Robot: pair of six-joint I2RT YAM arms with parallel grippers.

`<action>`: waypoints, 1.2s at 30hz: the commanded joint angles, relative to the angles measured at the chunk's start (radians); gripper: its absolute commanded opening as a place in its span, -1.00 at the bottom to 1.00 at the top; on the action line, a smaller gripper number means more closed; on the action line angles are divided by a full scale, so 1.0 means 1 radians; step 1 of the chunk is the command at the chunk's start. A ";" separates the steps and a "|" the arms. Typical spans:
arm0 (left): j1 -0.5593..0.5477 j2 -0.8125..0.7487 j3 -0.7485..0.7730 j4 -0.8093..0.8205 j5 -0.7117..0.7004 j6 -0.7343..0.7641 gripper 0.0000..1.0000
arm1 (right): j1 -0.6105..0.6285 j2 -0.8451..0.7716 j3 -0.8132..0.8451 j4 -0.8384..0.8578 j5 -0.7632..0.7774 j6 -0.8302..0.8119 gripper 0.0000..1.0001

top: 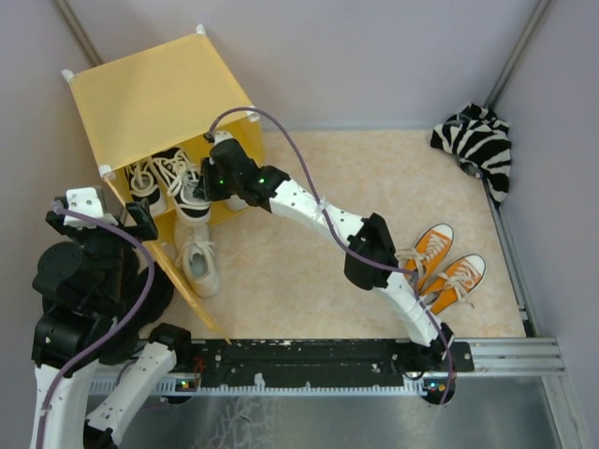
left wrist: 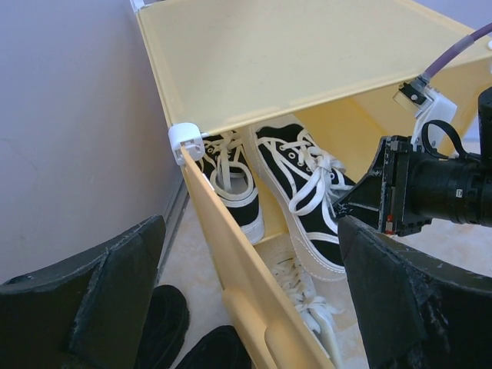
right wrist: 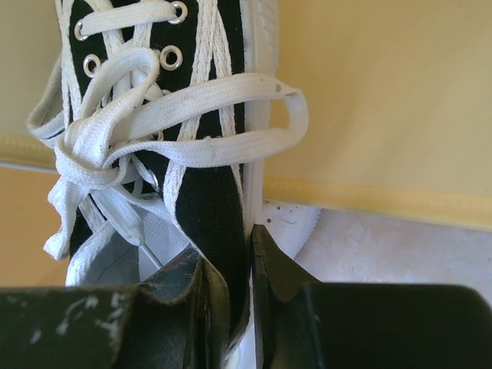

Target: Place and organize the shoes in the shoe cabinet

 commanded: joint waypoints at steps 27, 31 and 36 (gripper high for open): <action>-0.003 0.057 0.052 -0.262 -0.140 -0.027 0.99 | -0.021 -0.306 -0.251 0.336 -0.043 -0.012 0.34; -0.003 0.055 0.074 -0.308 -0.220 -0.033 0.99 | -0.022 -0.424 -0.402 0.406 -0.087 -0.014 0.38; -0.002 0.041 0.081 -0.289 -0.230 -0.052 0.99 | -0.022 -0.488 -0.539 0.472 -0.192 0.054 0.46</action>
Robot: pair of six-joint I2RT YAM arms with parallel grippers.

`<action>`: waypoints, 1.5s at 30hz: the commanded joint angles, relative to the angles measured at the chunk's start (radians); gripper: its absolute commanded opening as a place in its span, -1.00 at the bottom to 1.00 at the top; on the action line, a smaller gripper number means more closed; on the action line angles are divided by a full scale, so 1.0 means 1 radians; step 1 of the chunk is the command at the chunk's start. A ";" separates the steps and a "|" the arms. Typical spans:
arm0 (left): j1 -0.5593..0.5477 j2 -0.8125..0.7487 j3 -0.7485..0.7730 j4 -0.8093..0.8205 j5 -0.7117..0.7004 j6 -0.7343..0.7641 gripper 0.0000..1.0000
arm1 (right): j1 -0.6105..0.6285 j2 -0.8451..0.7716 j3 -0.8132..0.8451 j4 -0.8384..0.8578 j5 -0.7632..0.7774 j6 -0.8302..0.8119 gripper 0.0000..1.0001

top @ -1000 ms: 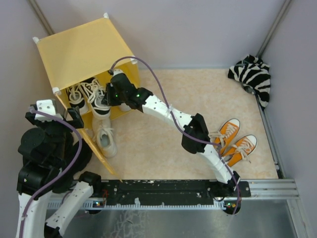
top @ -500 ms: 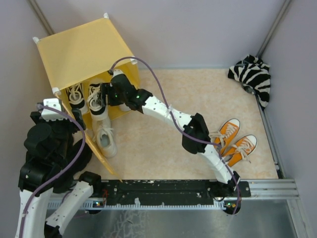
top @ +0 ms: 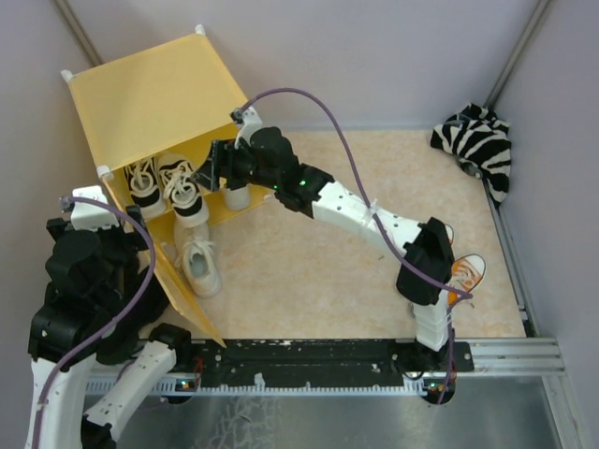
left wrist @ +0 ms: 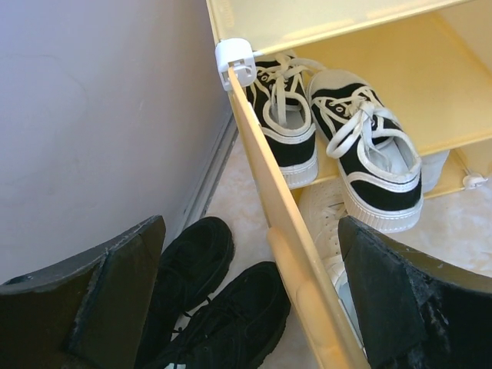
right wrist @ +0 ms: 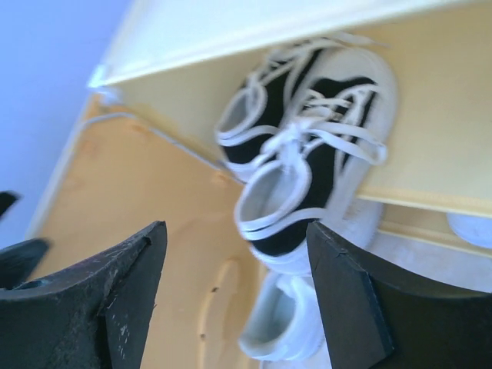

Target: Place and organize the shoes in the shoe cabinet

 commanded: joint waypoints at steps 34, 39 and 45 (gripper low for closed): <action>-0.003 -0.014 0.003 0.057 -0.012 0.039 0.99 | 0.000 0.211 -0.075 0.423 -0.282 0.317 -0.13; -0.002 -0.016 0.002 0.059 -0.012 0.044 0.99 | -0.015 0.175 -0.045 0.396 -0.224 0.279 -0.48; -0.003 -0.010 -0.007 0.059 -0.004 0.042 0.99 | -0.045 0.216 0.100 0.291 -0.196 0.236 -0.47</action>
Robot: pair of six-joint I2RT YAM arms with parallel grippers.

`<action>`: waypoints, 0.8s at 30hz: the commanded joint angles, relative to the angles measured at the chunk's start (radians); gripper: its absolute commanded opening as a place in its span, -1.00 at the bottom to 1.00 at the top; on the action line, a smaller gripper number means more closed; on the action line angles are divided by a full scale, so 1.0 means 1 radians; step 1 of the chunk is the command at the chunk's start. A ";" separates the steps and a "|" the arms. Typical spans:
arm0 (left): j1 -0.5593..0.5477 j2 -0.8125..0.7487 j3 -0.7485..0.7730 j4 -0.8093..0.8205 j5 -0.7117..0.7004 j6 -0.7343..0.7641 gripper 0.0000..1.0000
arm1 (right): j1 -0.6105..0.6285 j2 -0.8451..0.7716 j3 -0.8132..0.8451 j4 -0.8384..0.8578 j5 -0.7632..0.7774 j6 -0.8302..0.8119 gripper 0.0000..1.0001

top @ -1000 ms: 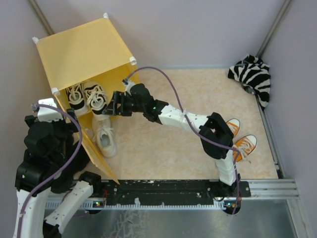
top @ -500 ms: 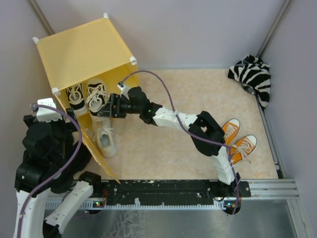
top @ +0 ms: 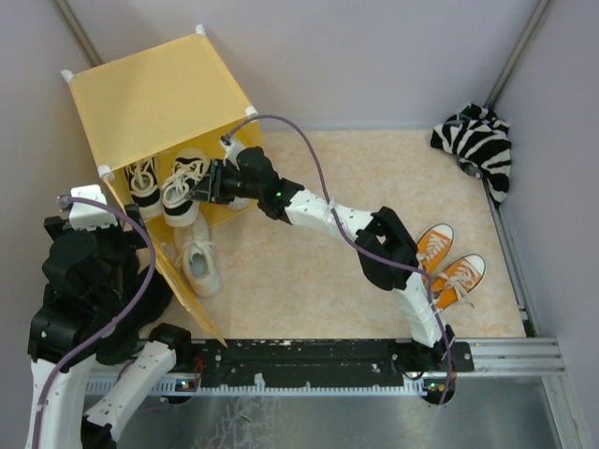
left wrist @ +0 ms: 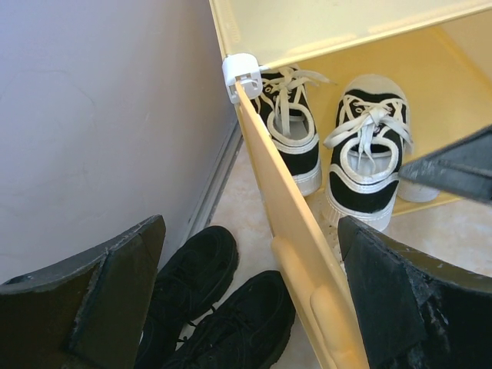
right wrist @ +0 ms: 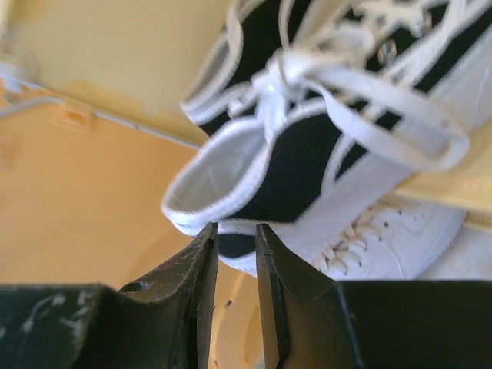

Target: Place and organize the shoes in the shoe cabinet

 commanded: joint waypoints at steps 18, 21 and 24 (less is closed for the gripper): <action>-0.003 0.012 -0.021 0.078 0.012 0.024 0.99 | -0.031 -0.182 -0.200 0.201 -0.031 0.154 0.54; -0.002 0.008 -0.019 0.073 0.014 0.025 0.99 | -0.028 -0.188 -0.294 0.400 -0.008 0.249 0.54; -0.003 0.003 -0.016 0.071 0.010 0.033 0.99 | -0.025 -0.147 -0.245 0.369 0.000 0.240 0.55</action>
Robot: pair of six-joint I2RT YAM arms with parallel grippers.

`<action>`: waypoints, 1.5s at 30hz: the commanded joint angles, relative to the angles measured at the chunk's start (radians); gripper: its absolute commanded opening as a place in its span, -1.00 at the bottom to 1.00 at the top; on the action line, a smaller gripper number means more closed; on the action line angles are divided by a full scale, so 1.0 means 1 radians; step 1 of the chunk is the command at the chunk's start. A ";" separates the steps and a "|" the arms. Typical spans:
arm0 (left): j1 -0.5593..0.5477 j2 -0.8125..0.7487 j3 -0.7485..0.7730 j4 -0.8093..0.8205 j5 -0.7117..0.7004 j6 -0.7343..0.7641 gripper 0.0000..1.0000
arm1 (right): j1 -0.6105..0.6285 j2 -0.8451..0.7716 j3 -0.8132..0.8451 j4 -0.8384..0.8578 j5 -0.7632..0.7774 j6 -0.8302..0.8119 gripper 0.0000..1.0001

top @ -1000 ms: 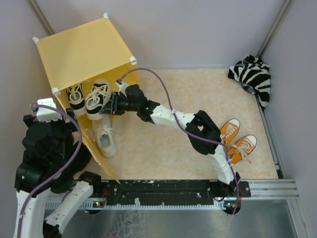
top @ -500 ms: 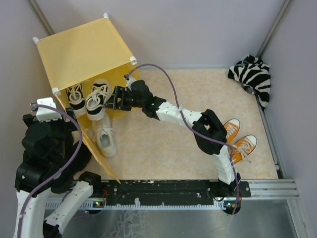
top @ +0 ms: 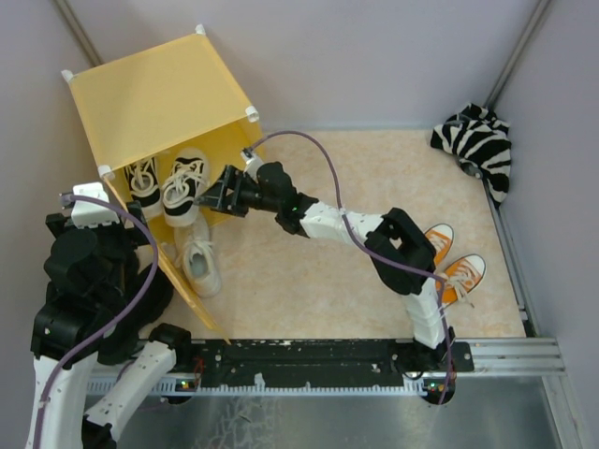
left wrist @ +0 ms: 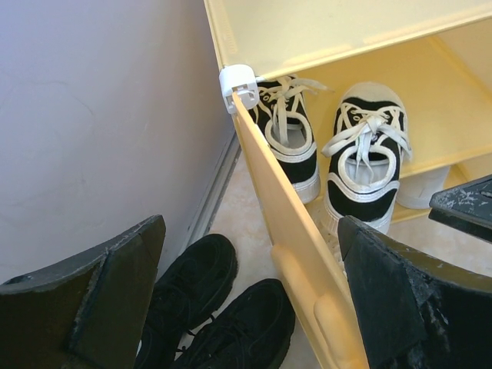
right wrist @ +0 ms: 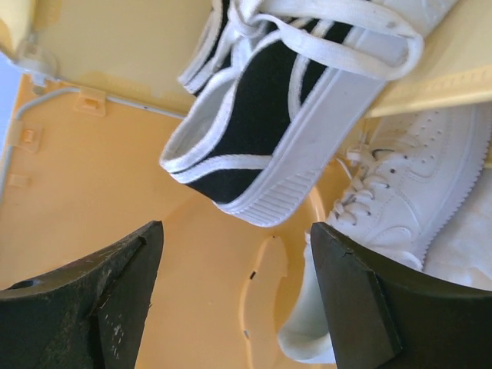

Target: Place and organize the shoes in the shoe cabinet

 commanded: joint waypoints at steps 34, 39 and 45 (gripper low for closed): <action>-0.003 -0.031 -0.021 0.048 0.027 0.041 0.99 | 0.057 0.157 0.501 -0.408 0.259 -0.249 -0.35; -0.003 -0.021 -0.018 0.050 0.025 0.048 0.99 | 0.057 0.139 0.544 -0.446 0.246 -0.274 -0.48; -0.002 -0.010 -0.023 0.060 0.033 0.046 0.99 | 0.058 0.091 0.578 -0.460 0.209 -0.283 -0.49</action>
